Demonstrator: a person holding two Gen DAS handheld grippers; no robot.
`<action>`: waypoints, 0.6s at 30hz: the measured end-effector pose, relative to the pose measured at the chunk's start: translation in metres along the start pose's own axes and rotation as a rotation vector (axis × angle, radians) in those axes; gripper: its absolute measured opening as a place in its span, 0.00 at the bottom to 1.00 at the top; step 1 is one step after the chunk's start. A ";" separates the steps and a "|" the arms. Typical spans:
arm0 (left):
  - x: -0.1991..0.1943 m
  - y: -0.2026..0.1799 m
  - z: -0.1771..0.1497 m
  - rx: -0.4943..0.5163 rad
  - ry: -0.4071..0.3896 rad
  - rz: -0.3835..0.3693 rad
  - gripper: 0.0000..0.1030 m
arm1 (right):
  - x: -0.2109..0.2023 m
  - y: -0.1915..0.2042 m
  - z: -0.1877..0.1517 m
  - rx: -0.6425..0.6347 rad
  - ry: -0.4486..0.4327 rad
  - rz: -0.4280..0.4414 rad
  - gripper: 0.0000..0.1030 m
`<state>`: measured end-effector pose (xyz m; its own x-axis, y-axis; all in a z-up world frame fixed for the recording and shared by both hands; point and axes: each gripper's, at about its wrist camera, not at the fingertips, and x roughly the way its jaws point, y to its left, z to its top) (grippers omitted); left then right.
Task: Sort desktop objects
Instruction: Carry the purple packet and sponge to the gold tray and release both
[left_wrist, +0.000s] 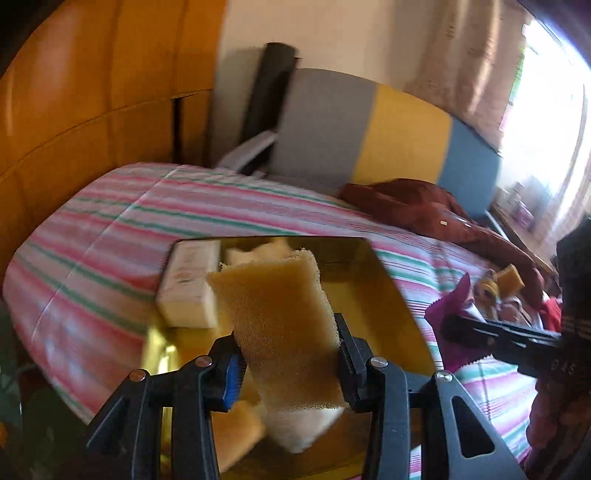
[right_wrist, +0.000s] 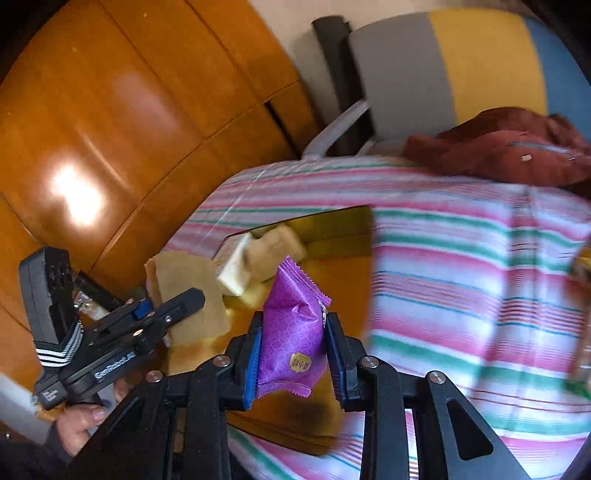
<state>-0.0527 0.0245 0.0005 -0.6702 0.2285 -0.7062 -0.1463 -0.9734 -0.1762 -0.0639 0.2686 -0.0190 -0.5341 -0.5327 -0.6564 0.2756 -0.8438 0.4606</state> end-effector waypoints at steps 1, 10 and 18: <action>0.000 0.009 -0.001 -0.012 -0.002 0.014 0.41 | 0.011 0.008 0.000 -0.001 0.012 0.013 0.30; 0.008 0.054 -0.017 -0.083 0.034 0.094 0.45 | 0.058 0.042 0.003 0.010 0.076 0.031 0.36; 0.012 0.056 -0.033 -0.067 0.063 0.117 0.53 | 0.069 0.059 -0.003 -0.008 0.090 0.037 0.43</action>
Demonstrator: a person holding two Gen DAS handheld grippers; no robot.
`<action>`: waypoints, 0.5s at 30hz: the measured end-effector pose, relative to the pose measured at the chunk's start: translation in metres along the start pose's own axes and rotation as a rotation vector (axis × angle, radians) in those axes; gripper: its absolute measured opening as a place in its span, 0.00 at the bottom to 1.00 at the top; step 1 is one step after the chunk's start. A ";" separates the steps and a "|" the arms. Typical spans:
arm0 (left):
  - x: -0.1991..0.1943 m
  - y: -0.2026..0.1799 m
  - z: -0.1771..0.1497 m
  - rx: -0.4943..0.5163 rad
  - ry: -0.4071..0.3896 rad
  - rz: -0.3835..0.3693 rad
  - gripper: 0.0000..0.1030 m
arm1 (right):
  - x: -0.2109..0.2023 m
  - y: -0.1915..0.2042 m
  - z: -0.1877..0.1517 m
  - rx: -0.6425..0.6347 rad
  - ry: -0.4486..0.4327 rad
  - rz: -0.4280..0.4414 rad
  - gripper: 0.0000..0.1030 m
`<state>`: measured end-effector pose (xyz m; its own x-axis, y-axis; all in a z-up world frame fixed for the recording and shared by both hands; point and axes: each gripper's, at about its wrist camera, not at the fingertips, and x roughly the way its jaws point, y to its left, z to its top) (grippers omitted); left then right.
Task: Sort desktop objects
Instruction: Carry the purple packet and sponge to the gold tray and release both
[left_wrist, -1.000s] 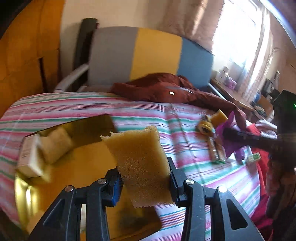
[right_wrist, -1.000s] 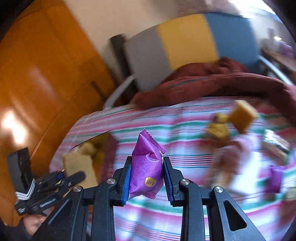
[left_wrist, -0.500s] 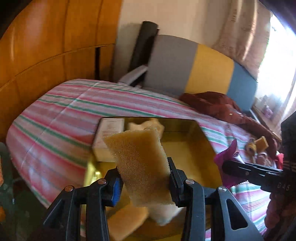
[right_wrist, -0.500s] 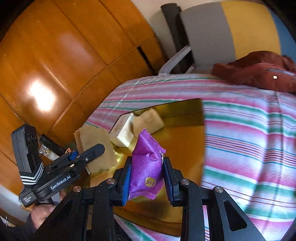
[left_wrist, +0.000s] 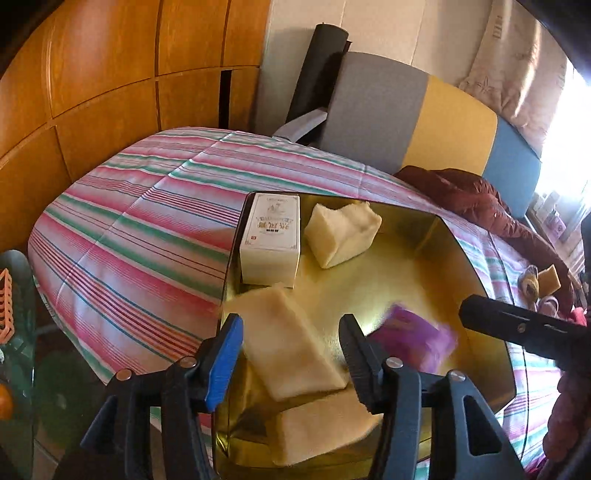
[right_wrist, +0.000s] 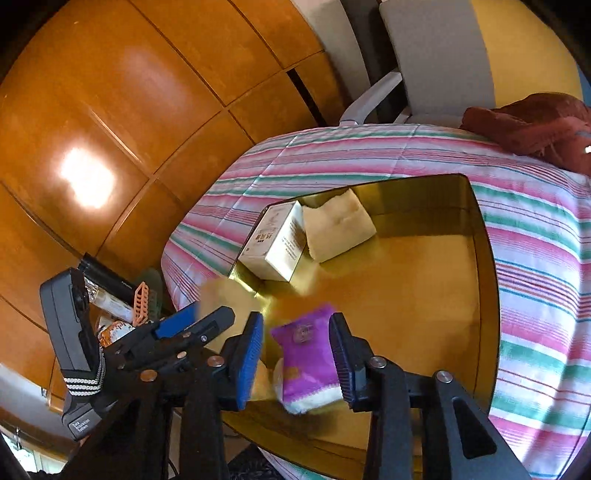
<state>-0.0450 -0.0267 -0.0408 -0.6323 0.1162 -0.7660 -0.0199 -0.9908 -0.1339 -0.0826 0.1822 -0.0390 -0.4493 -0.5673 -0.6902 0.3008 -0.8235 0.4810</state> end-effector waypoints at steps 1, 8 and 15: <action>-0.001 0.000 0.000 0.001 -0.003 0.007 0.53 | 0.000 0.000 -0.002 0.001 -0.001 -0.001 0.50; -0.020 -0.005 0.003 0.001 -0.061 0.010 0.54 | -0.011 0.001 -0.013 -0.012 -0.028 -0.057 0.72; -0.036 -0.017 0.007 0.025 -0.090 0.009 0.54 | -0.028 0.009 -0.027 -0.091 -0.076 -0.185 0.88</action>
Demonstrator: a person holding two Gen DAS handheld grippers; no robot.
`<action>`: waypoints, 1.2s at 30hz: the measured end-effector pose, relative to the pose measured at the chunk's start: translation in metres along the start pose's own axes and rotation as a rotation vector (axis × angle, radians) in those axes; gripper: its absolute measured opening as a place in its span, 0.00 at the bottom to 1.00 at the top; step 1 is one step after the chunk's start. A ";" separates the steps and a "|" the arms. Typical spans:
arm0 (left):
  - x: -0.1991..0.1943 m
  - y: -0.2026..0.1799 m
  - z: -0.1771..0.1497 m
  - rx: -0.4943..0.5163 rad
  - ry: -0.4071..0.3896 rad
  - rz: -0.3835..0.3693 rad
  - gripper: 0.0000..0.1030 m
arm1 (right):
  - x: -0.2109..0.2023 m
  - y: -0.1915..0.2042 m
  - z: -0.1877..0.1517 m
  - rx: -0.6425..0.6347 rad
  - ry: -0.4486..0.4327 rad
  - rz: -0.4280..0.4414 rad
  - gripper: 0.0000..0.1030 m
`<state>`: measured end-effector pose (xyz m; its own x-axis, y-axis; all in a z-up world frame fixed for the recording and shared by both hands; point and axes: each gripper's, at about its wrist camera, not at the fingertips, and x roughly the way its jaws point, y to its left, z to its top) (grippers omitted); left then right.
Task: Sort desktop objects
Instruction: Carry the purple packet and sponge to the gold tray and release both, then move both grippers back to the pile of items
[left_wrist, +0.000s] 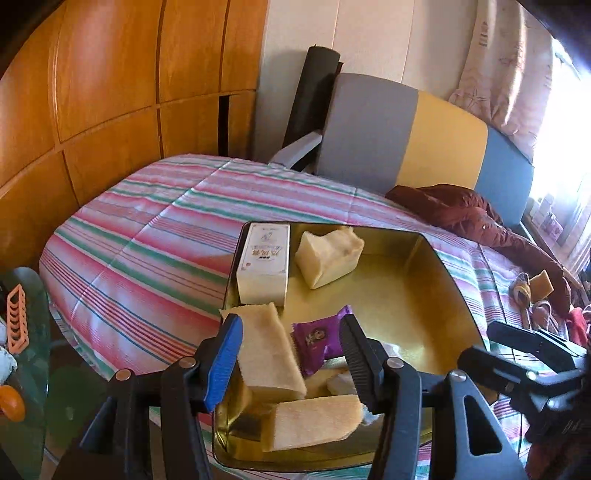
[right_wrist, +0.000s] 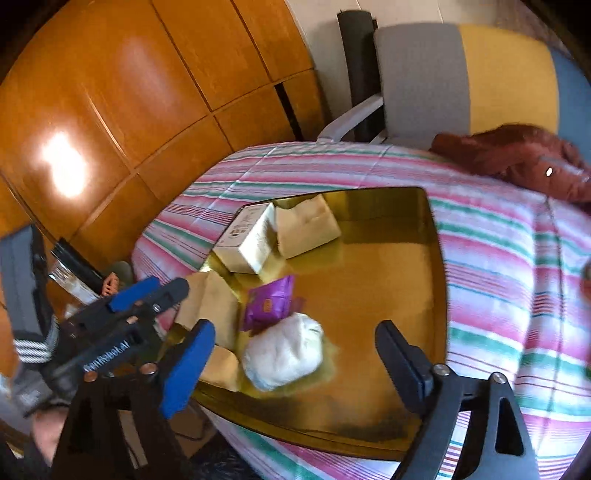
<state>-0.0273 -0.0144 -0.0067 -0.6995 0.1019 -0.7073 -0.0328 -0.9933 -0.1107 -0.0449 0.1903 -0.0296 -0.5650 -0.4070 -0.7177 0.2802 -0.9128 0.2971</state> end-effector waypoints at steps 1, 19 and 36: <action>-0.001 -0.002 0.000 0.007 -0.002 0.001 0.54 | -0.003 0.000 -0.002 -0.009 -0.008 -0.016 0.90; -0.014 -0.065 -0.008 0.156 -0.016 -0.136 0.53 | -0.062 -0.064 -0.035 0.063 -0.144 -0.286 1.00; -0.010 -0.179 -0.016 0.354 0.069 -0.389 0.53 | -0.195 -0.245 -0.098 0.542 -0.198 -0.612 0.81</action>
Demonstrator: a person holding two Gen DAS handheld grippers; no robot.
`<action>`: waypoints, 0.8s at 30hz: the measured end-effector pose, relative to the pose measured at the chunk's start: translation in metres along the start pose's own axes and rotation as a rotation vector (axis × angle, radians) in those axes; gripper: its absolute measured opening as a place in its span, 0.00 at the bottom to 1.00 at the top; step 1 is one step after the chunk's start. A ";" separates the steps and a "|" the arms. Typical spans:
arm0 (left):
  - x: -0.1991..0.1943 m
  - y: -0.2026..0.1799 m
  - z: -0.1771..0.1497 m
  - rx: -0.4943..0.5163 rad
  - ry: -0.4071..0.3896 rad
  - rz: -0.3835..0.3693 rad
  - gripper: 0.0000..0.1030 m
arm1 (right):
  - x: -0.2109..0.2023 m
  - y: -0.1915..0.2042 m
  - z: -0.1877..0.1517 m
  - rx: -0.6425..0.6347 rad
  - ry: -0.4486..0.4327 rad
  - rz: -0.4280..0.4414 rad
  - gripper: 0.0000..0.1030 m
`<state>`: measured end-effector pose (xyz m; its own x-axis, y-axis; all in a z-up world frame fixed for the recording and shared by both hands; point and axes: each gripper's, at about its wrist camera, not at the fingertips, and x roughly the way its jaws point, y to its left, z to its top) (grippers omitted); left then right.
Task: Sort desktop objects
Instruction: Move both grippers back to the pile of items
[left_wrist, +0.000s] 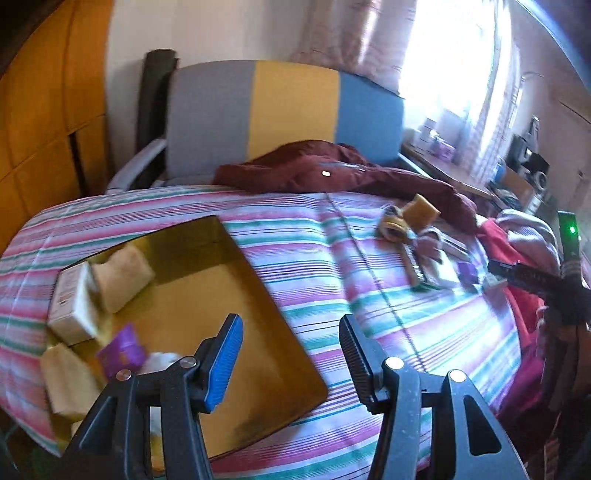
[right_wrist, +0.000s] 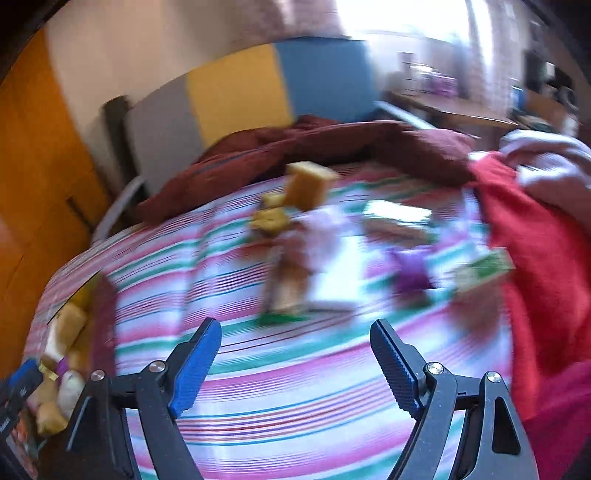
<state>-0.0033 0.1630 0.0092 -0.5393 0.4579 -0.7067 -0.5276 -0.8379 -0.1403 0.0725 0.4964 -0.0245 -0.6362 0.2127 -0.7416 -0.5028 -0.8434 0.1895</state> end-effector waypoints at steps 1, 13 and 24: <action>0.003 -0.005 0.001 0.009 0.006 -0.013 0.53 | -0.003 -0.015 0.003 0.023 -0.004 -0.027 0.81; 0.038 -0.077 0.019 0.144 0.062 -0.142 0.54 | 0.016 -0.143 0.037 0.285 0.059 -0.185 0.90; 0.070 -0.126 0.033 0.209 0.113 -0.237 0.54 | 0.070 -0.104 0.051 -0.402 0.306 -0.406 1.00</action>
<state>0.0036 0.3104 0.0008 -0.3155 0.5868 -0.7458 -0.7593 -0.6275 -0.1725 0.0503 0.6240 -0.0628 -0.2164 0.4538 -0.8644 -0.3722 -0.8569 -0.3566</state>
